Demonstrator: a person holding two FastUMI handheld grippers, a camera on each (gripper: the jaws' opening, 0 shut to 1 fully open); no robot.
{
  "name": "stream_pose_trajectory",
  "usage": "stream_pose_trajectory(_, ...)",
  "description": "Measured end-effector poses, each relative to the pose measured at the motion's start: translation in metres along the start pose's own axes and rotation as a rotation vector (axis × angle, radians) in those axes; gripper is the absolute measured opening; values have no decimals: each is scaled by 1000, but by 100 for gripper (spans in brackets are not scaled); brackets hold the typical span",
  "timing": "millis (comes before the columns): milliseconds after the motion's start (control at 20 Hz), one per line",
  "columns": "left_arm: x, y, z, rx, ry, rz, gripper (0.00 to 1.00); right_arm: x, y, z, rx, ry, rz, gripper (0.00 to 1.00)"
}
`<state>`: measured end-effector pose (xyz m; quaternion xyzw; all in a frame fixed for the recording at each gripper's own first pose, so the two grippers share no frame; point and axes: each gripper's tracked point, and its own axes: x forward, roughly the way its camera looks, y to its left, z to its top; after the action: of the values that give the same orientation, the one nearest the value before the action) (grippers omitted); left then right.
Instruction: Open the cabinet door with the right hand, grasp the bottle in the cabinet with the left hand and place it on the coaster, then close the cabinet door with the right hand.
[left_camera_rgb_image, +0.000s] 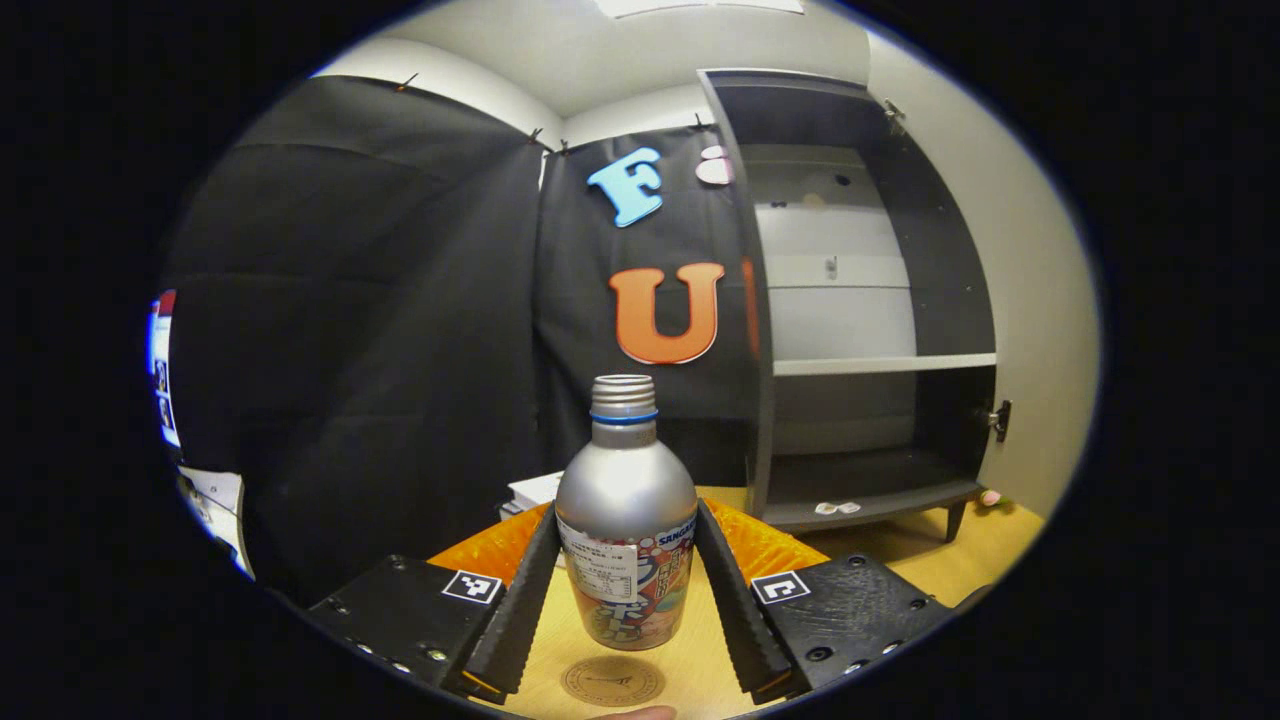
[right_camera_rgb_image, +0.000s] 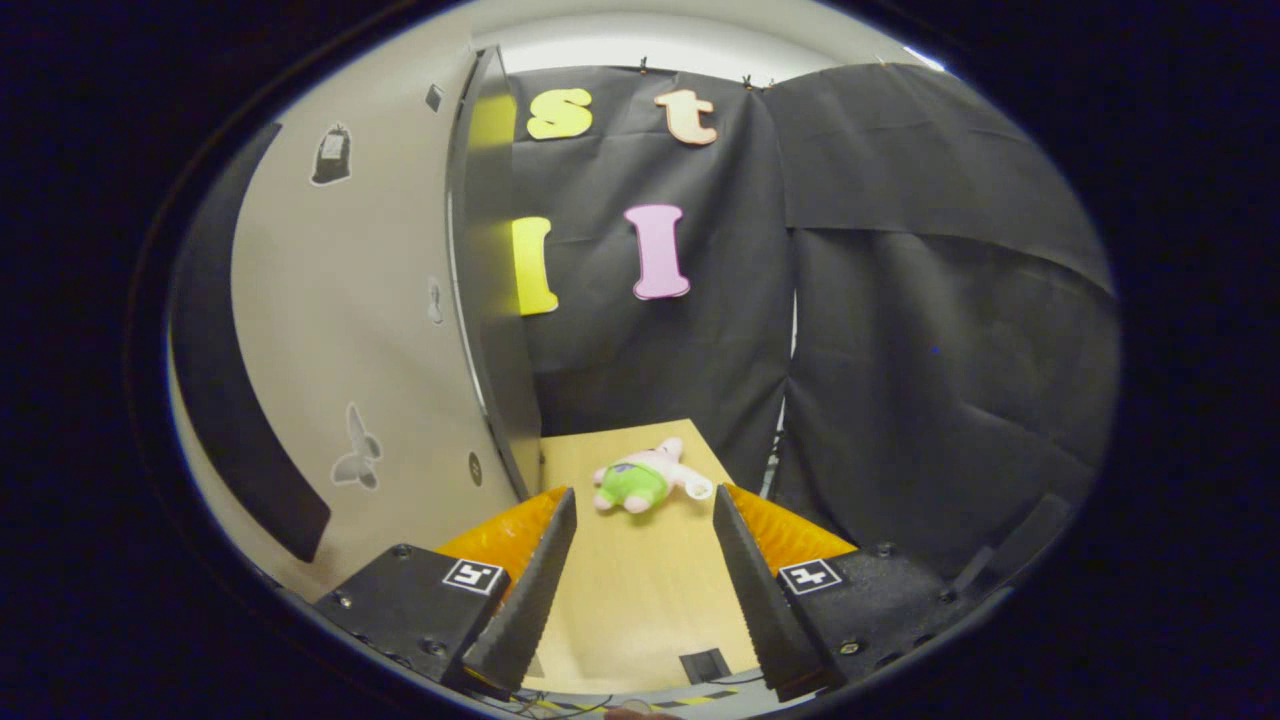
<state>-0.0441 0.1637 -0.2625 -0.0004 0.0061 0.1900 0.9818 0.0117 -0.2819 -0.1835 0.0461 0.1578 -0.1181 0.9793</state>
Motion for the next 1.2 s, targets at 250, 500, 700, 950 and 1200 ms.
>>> stream_pose_trajectory(250,-1,13,-63,5,21,15,76,20,-5,-36,7,89,-33,86)
stream_pose_trajectory(500,-7,10,-100,6,64,16,76,25,15,-46,-55,114,-3,87)
stream_pose_trajectory(700,-8,6,-102,8,41,9,78,31,26,-44,-67,106,41,86)
stream_pose_trajectory(950,-9,9,-85,-8,-33,17,80,37,35,-59,-66,145,72,86)
stream_pose_trajectory(1200,-10,17,-66,89,-98,75,90,36,31,-70,-106,150,73,86)
